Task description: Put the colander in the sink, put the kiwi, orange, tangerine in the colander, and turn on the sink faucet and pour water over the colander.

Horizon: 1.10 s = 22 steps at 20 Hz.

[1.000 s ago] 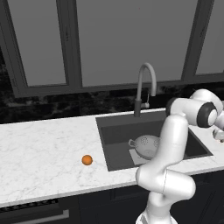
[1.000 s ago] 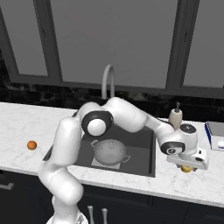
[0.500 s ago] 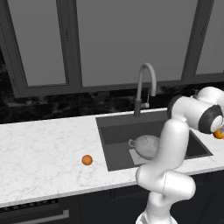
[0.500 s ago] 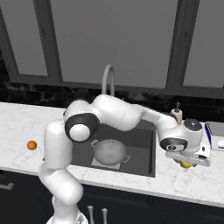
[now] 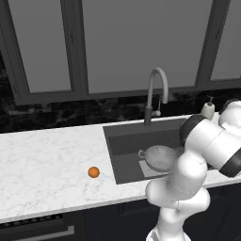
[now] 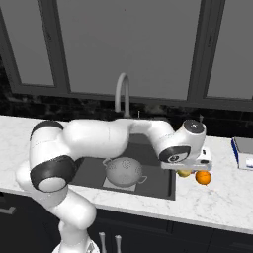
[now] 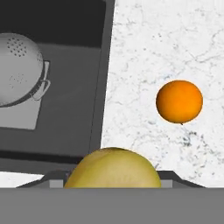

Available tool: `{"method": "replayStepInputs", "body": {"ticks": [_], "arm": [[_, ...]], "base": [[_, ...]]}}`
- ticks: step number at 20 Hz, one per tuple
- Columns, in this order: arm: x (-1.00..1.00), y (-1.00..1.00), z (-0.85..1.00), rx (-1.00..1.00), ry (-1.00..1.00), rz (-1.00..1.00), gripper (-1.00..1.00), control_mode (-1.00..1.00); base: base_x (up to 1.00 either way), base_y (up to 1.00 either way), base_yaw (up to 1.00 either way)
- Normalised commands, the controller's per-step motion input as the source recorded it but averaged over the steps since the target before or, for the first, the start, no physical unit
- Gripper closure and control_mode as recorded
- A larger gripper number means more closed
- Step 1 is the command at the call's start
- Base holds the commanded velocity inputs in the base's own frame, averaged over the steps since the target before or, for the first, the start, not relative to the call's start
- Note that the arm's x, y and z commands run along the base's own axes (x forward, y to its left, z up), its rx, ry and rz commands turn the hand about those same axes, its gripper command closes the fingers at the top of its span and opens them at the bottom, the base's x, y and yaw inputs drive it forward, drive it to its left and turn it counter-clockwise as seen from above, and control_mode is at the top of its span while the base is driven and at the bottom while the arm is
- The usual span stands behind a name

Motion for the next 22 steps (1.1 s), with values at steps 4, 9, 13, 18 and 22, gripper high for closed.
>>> {"method": "replayStepInputs", "body": {"ticks": [4, 9, 13, 18, 22], "arm": [[0.28, 1.0, 0.07, 0.03, -0.13, 0.2, 1.0, -1.0], [0.38, 1.0, 0.03, 0.08, -0.14, 0.17, 1.0, -1.0], [0.55, 1.0, -0.05, 0.09, -0.12, 0.11, 1.0, -1.0], [0.65, 0.95, -0.32, -0.01, -0.03, 0.03, 1.0, -1.0], [0.73, 0.34, -0.37, -0.06, 0.02, 0.0, 1.0, -1.0]], "base": [[0.0, 0.0, 0.0], [0.0, 0.0, 0.0], [0.0, 0.0, 0.0], [0.0, 0.0, 0.0], [0.0, 0.0, 0.0]]}}
